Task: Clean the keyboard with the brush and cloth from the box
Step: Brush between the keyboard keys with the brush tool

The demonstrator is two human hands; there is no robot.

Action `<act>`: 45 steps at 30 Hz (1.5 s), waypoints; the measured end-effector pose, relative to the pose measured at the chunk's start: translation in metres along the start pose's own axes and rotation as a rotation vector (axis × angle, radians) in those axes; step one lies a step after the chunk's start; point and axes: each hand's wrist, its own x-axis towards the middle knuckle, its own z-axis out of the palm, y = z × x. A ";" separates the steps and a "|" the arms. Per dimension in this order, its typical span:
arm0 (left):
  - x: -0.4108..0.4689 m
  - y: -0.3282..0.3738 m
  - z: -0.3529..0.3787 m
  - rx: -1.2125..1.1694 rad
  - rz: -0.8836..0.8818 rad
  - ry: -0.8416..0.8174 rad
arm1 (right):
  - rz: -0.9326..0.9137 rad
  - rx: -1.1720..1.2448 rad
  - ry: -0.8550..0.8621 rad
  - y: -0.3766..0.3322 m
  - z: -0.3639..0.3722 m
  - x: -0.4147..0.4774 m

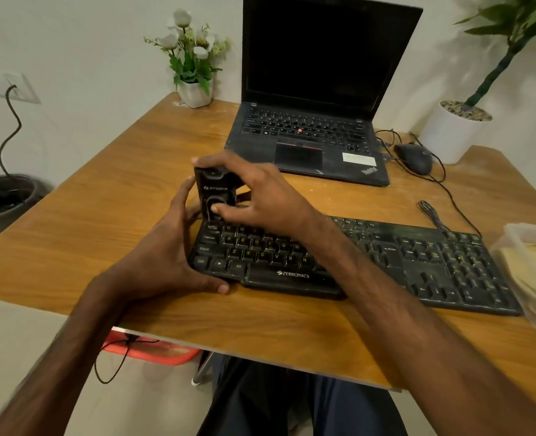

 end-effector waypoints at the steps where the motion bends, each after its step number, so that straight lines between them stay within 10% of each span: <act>1: 0.000 0.000 0.000 -0.001 -0.004 0.001 | 0.002 -0.086 0.029 0.005 -0.002 0.005; 19: 0.001 0.002 0.000 0.007 -0.028 0.009 | 0.091 0.205 0.093 0.006 -0.006 0.002; 24: 0.002 0.003 0.001 0.045 -0.038 0.020 | 0.095 -0.124 0.124 0.023 -0.018 0.002; 29: 0.002 0.002 0.000 0.046 -0.045 0.018 | 0.121 0.161 0.095 0.002 -0.022 -0.021; 35: 0.003 0.001 0.001 0.062 -0.053 0.019 | 0.183 -0.067 0.162 0.012 -0.044 -0.032; 45: 0.003 0.002 0.001 0.052 -0.086 0.031 | 0.550 0.772 0.310 0.006 -0.056 -0.079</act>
